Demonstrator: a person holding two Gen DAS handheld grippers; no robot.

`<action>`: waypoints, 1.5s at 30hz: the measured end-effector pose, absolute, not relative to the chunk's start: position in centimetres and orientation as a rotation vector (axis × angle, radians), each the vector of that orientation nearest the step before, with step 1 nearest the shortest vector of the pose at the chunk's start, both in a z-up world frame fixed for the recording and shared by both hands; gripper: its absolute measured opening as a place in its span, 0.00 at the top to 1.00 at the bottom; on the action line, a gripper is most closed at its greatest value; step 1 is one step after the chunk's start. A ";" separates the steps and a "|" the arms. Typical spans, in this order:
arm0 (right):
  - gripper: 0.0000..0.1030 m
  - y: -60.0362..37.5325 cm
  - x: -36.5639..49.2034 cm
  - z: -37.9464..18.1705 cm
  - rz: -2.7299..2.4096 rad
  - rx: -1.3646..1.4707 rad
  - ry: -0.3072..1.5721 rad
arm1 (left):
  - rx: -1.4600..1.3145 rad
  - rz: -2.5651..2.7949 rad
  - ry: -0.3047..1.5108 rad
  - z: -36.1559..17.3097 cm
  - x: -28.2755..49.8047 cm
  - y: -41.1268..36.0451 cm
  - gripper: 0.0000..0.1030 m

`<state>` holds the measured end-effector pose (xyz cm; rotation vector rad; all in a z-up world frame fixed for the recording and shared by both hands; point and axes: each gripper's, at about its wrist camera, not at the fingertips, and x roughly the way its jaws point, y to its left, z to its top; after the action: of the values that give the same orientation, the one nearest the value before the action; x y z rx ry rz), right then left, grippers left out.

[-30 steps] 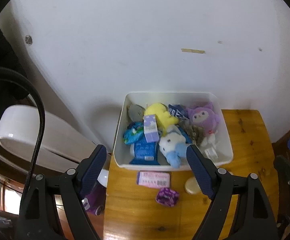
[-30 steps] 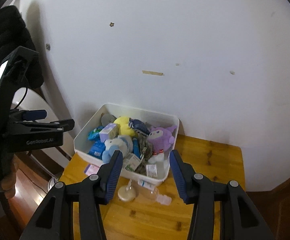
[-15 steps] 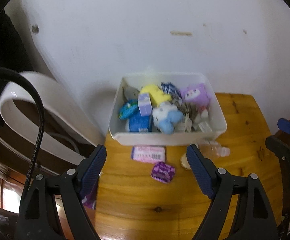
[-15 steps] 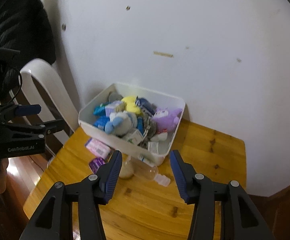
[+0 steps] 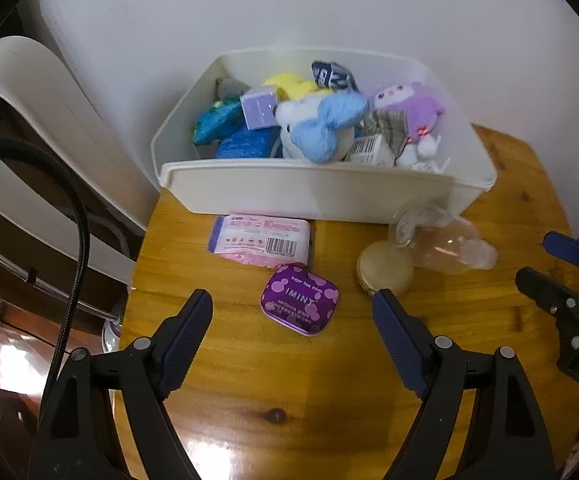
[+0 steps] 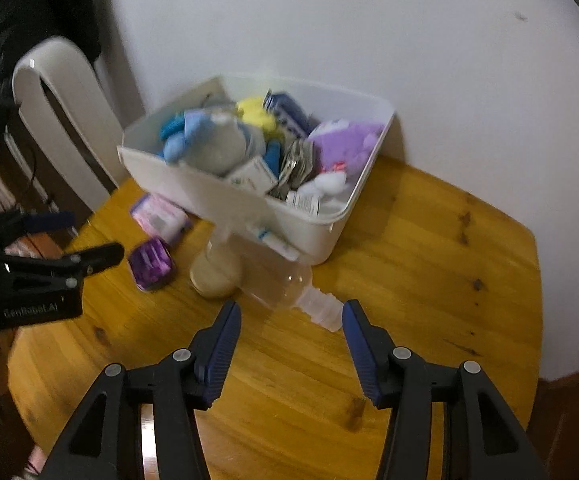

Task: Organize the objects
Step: 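Grasp the purple mint tin with the left gripper while the right grasps the clear bottle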

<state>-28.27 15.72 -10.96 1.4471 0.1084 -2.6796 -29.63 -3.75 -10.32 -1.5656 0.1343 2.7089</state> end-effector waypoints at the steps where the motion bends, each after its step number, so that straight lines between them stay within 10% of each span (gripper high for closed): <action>1: 0.48 15.6 -28.5 -11.7 -2.664 1.445 0.137 | -1.569 2.700 0.145 -10.9 -29.9 -3.6 0.18; 16: 0.44 12.8 -31.3 -18.1 -2.555 1.340 0.564 | -1.627 2.501 0.187 -17.1 -32.0 -4.1 0.18; 45: 0.49 15.3 -28.8 -14.9 -2.646 1.305 0.153 | -1.504 2.650 0.262 -15.0 -26.4 -3.7 0.33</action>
<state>-28.75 15.29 -14.92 1.3046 0.1527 -2.6462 -26.35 -3.70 -15.01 -1.5044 0.2620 2.6496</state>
